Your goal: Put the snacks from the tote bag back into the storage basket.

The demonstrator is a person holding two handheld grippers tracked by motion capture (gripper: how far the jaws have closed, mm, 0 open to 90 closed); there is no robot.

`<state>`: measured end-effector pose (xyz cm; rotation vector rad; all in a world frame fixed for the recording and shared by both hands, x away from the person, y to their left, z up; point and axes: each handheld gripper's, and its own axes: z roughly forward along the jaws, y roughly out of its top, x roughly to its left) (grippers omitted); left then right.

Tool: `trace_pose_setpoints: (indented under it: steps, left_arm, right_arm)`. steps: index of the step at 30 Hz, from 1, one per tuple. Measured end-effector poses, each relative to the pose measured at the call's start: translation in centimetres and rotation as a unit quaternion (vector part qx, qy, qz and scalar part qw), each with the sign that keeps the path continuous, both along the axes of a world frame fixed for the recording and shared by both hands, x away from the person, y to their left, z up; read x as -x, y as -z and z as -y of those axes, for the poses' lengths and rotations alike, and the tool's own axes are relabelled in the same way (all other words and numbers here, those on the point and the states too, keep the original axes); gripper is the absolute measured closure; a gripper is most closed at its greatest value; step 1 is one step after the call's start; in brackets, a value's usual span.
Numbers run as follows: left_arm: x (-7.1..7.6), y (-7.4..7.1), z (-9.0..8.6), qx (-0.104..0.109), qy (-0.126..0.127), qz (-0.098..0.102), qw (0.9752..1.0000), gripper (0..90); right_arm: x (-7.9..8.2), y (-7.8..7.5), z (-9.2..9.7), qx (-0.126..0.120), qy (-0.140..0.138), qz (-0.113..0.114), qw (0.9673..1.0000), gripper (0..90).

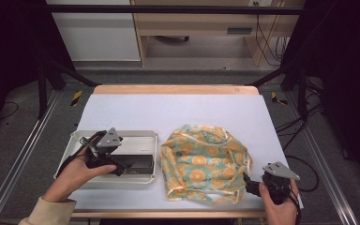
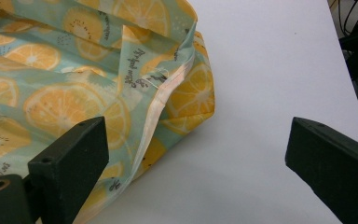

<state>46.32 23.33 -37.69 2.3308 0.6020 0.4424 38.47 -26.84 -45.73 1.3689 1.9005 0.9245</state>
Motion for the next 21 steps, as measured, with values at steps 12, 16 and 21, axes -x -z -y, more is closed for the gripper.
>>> trace_pose_setpoints:
  steps: [12, 16, 21]
  left_arm:
    - [-0.1, 0.2, -4.6, 0.035, -0.068, 0.014, 0.9970, 6.6]
    - [-0.2, 0.3, -6.0, 0.053, -0.081, 0.012, 0.9952, 6.9]
    - [-0.6, 0.8, -7.7, 0.067, -0.118, 0.018, 0.9906, 7.2]
  right_arm:
    - [0.0, 0.0, 0.0, -0.002, -0.001, 0.001, 1.0000, 6.3]
    - [0.0, 0.0, -0.1, -0.003, -0.001, 0.000, 1.0000, 6.3]
    - [0.0, 0.0, -0.1, -0.002, -0.002, -0.001, 1.0000, 6.3]
